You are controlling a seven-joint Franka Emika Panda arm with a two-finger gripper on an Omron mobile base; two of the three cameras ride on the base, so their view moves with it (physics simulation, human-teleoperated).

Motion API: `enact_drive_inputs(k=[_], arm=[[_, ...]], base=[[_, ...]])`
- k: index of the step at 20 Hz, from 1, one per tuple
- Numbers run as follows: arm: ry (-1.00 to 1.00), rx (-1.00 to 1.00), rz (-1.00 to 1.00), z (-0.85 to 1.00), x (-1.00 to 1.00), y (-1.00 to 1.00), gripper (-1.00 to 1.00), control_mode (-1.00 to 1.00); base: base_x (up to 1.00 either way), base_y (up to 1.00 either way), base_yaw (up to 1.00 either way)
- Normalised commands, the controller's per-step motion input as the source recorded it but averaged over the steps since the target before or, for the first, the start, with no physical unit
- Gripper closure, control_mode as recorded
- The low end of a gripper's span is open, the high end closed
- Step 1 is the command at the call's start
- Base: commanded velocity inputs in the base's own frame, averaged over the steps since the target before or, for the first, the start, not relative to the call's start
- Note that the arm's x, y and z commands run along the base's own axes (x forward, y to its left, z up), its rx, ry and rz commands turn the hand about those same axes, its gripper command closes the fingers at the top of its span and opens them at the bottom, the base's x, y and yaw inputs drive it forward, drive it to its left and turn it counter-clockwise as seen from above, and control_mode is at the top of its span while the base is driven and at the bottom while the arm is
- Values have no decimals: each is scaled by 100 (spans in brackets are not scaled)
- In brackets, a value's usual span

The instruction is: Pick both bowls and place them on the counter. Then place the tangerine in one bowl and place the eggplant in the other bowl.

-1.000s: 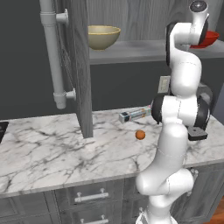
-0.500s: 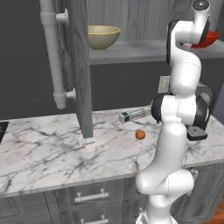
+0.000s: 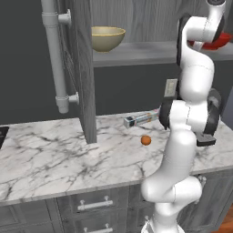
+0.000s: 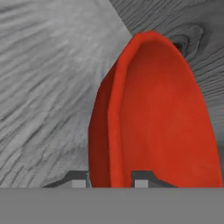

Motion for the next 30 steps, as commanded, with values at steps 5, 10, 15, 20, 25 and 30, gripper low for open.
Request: enact_drive_inputs(k=[5,10,15,20,25,30], arm=[[-12,-5,3,-2,-86,59,100,-100],[-9,-7,6,-5,-98,77,100,-100],[-8,-6,11,-14,-100,77,100,-100],[-3,-1,12,-10,-100,65,100,-100],[0,0,13,-18,-100,54,100,-100],[2,0,13,-12,-76,61,100,-100]], base=[[0,0,0],[0,0,0],[0,0,0],[0,0,0],[0,0,0],[0,0,0]])
